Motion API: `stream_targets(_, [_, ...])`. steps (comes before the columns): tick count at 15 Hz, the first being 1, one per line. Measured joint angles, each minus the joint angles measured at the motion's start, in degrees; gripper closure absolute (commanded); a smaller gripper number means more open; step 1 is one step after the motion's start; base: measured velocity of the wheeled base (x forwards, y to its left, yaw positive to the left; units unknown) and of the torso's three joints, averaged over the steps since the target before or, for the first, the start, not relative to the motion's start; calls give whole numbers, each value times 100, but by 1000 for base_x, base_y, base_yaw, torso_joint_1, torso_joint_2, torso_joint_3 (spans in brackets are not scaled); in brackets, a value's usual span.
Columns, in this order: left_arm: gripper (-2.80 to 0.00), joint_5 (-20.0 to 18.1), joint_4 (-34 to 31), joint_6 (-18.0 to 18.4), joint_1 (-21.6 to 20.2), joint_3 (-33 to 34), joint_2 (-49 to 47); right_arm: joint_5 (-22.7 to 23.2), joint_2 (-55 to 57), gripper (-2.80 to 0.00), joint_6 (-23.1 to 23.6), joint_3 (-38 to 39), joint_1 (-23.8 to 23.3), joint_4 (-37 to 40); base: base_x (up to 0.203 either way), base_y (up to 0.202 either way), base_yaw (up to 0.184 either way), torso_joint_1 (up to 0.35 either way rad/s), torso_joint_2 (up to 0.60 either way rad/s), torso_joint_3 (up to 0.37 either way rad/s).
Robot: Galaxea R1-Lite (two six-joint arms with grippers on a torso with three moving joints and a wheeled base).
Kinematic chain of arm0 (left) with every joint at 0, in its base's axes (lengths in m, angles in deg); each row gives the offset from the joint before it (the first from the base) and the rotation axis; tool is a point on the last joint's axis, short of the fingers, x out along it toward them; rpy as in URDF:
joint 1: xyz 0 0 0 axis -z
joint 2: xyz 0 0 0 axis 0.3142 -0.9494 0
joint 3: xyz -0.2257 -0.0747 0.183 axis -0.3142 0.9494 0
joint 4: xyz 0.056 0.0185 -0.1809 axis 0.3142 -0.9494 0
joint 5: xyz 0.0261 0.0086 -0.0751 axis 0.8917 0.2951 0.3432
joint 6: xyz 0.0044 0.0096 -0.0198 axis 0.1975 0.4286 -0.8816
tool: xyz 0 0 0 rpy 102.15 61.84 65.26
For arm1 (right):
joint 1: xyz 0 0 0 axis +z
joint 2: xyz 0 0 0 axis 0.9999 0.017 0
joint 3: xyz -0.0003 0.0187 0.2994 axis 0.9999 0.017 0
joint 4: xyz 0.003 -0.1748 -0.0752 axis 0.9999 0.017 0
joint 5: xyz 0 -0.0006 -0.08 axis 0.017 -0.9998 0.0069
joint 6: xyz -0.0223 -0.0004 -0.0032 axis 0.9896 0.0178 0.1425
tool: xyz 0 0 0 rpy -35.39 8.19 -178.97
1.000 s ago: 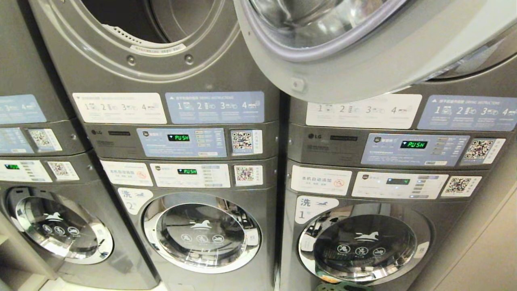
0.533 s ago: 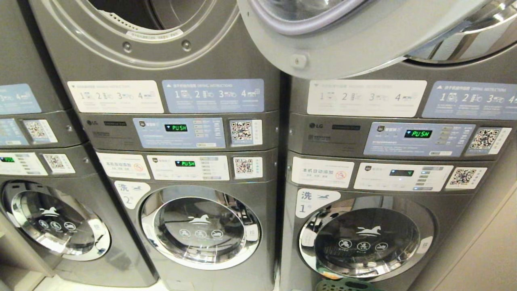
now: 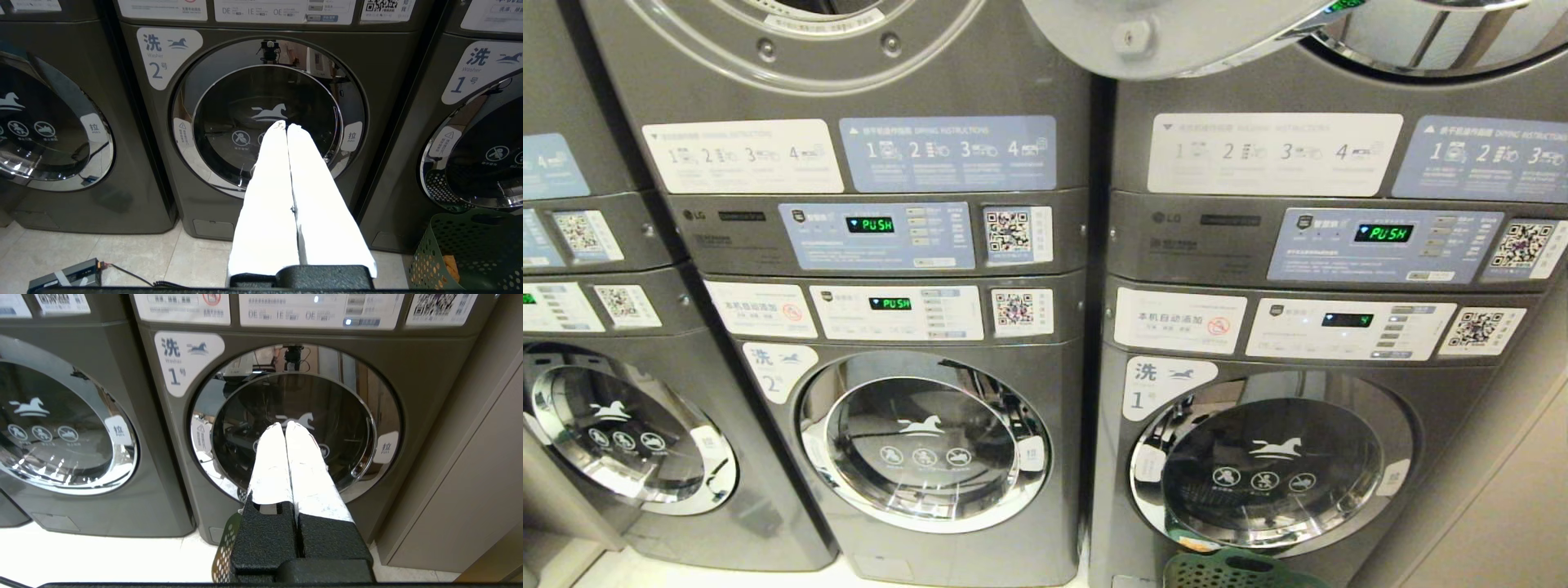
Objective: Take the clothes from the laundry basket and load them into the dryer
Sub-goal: Take the clothes out of the basket
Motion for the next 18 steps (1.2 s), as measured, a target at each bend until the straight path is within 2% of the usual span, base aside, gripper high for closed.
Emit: stream_targets(18, [0, -3, 2, 16, -2, 0, 0, 0, 0, 0, 0, 0, 0, 0, 0, 0, 0, -190, 506, 313])
